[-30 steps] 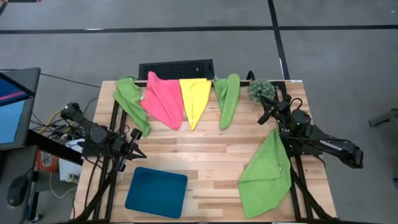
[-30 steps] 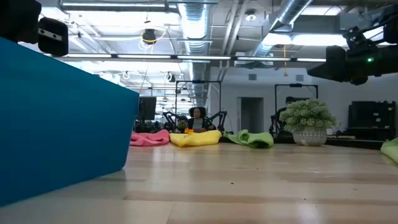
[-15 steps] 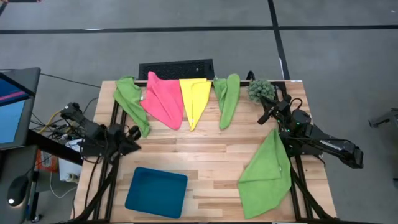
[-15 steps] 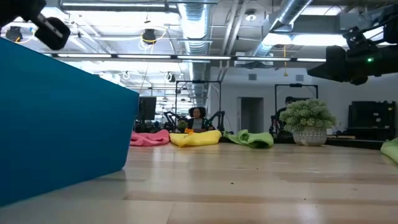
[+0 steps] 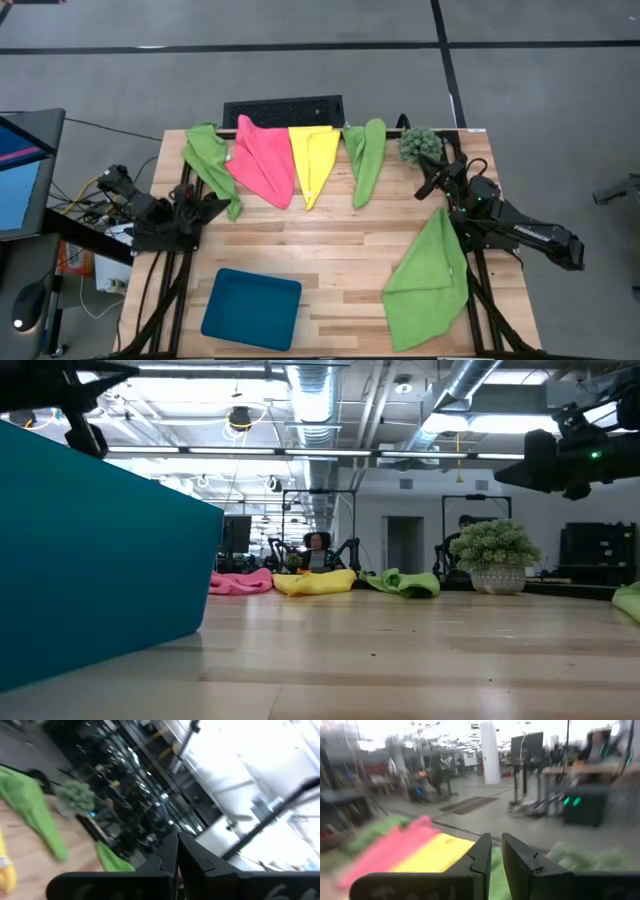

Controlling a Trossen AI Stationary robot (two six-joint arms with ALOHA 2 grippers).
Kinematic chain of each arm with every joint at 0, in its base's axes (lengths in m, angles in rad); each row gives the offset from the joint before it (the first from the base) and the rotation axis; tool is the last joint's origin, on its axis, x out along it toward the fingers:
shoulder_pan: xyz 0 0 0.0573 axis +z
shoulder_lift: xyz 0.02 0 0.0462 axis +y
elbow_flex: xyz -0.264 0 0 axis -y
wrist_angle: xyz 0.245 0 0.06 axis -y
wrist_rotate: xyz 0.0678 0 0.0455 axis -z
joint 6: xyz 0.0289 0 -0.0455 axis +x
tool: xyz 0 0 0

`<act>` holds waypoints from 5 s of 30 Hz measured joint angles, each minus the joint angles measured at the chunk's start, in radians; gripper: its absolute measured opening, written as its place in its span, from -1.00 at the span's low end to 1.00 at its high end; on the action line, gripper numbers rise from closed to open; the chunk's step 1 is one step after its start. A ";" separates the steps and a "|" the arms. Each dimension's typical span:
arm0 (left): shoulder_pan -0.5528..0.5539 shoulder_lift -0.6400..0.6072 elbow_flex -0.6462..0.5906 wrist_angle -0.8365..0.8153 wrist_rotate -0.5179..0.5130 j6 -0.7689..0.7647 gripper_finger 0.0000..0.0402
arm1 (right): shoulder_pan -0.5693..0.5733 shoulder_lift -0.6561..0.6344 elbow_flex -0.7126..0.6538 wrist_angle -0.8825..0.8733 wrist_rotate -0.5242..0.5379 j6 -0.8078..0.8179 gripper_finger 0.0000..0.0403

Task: Fold microfiber towels
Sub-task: Fold the yellow microfiber towel

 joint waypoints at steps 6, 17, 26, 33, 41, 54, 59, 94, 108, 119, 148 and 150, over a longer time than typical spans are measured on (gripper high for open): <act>0.000 0.000 0.000 0.005 -0.068 -0.010 -1.00 | 0.011 0.000 0.000 0.005 -0.001 0.393 -0.65; 0.014 0.031 0.066 0.012 -0.241 0.028 -0.68 | 0.028 0.001 0.031 0.092 -0.023 0.517 -0.56; 0.099 0.292 0.270 -0.013 -0.198 0.090 -0.14 | 0.108 0.164 0.238 0.101 -0.032 0.278 -0.09; 0.200 0.516 0.536 -0.256 -0.189 0.048 -0.06 | 0.155 0.553 0.478 0.088 -0.029 0.173 0.03; 0.364 0.662 0.830 -0.795 -0.013 -0.185 -0.09 | 0.140 1.035 0.870 -0.179 -0.170 0.069 -0.01; 0.507 0.733 0.901 -0.939 0.189 -0.209 -0.09 | -0.079 1.630 1.470 -0.518 -0.509 -0.507 -0.02; 0.507 0.733 0.901 -0.961 0.186 -0.206 -0.09 | -0.141 1.827 1.673 -0.619 -0.556 -0.677 -0.05; 0.507 0.734 0.901 -0.969 0.170 -0.281 -0.09 | -0.215 2.426 2.154 -0.813 -0.589 -1.043 -0.11; 0.642 0.958 0.902 -0.977 0.430 -0.235 -0.09 | -0.221 2.165 2.156 -1.137 -0.615 -0.835 -0.11; 0.710 1.368 0.902 -0.797 0.636 -0.144 -0.09 | -0.222 1.820 2.154 -1.224 -0.601 -0.689 -0.11; 0.725 1.698 0.810 -0.452 0.665 -0.392 -0.01 | -0.248 1.675 2.153 -1.282 -0.599 -0.663 -0.11; 0.729 1.720 0.811 -0.442 0.676 -0.392 -0.01 | -0.248 1.675 2.153 -1.282 -0.599 -0.663 -0.11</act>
